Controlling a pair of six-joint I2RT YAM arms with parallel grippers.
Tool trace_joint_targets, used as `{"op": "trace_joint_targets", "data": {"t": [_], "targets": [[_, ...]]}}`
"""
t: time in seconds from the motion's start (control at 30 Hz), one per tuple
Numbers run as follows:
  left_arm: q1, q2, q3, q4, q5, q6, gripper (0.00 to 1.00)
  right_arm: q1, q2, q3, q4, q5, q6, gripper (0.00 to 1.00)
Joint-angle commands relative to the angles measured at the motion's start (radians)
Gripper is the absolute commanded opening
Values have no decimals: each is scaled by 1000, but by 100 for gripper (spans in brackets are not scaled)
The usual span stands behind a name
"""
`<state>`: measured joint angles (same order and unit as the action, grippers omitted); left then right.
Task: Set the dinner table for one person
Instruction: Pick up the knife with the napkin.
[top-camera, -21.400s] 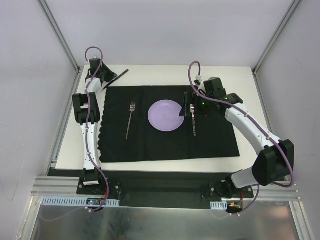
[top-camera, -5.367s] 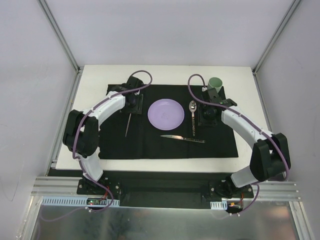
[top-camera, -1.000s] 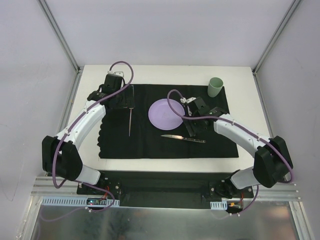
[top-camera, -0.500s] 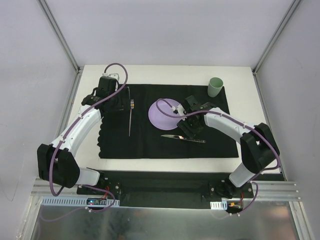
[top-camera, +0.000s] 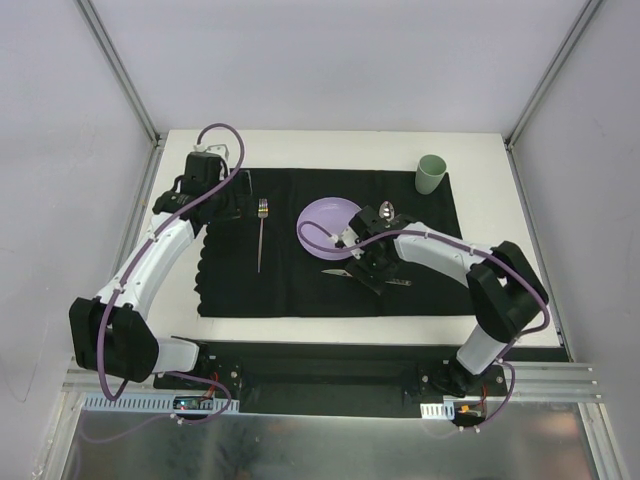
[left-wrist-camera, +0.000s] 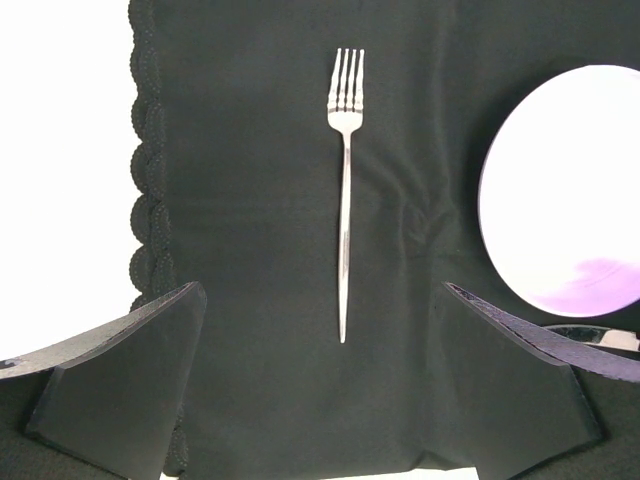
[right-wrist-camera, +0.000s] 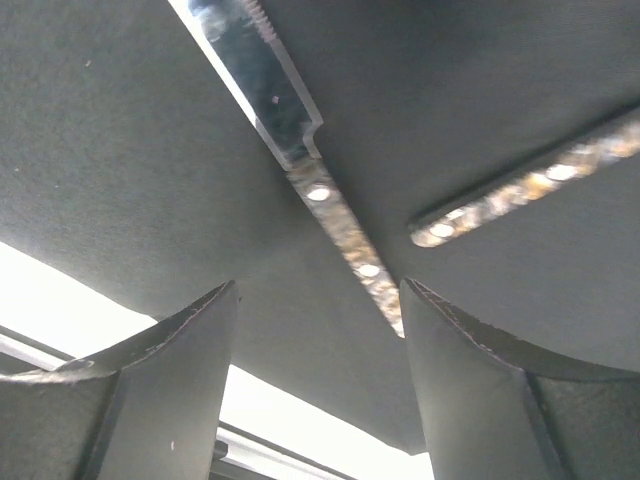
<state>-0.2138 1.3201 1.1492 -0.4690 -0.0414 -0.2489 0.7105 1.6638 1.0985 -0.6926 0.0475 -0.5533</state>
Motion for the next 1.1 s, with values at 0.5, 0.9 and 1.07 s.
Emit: {"op": "trace_joint_targets", "data": {"t": [0.5, 0.9, 1.07], "targets": [[40, -59, -17, -3, 26, 11, 99, 24, 114, 61, 31, 15, -60, 68], [63, -64, -14, -3, 26, 19, 99, 23, 157, 118, 16, 6, -68, 55], [67, -62, -13, -3, 28, 23, 99, 23, 169, 116, 15, -1, -65, 48]]}}
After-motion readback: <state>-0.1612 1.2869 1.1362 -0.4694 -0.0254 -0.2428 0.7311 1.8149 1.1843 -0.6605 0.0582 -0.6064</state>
